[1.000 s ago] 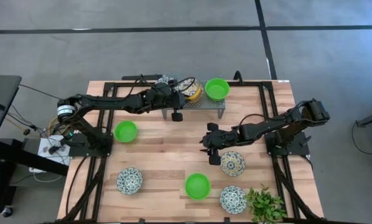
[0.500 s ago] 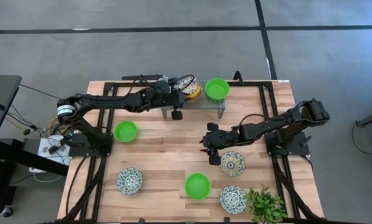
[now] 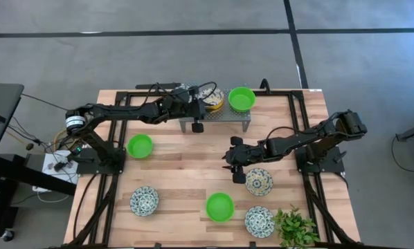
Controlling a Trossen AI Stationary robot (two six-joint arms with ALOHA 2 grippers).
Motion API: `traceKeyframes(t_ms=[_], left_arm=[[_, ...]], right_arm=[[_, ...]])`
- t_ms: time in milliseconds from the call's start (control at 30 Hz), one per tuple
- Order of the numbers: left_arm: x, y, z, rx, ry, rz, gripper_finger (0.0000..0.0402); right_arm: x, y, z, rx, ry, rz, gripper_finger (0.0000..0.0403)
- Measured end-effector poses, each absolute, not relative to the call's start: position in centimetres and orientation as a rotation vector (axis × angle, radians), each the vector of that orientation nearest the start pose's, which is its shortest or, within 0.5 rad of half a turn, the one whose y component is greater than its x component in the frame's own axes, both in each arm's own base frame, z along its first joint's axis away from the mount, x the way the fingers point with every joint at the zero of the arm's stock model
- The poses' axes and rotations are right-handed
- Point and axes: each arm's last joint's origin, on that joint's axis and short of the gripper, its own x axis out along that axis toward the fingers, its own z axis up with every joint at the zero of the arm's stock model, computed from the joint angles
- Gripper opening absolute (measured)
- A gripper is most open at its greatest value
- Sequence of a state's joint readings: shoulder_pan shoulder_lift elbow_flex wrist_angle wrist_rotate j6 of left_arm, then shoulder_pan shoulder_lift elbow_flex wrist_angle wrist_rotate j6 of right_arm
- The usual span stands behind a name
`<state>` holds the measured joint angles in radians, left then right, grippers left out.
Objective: Pick & Place Mini bowls
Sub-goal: Stack the left yellow patterned bowl on the yellow patterned bowl on the shelf, then adjust the bowls on the shelf
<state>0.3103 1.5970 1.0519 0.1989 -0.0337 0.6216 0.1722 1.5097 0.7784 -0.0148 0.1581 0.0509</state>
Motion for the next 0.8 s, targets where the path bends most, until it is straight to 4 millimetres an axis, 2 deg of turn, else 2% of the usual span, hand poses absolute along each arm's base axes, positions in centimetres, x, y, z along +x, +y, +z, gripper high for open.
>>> traceKeyframes(t_ms=[400,667,800], left_arm=[[34.3,10.7,26.2,0.572,0.409,0.229,0.0084],[34.3,9.5,27.1,0.592,0.394,0.271,0.0142],[33.7,7.8,28.7,0.61,0.362,0.333,0.0168]], right_arm=[[29.3,4.6,18.3,-0.073,0.736,-0.006,0.0172],[29.3,4.6,18.3,-0.072,0.736,-0.006,0.0178],[29.3,4.6,18.2,-0.072,0.739,-0.006,0.0177]])
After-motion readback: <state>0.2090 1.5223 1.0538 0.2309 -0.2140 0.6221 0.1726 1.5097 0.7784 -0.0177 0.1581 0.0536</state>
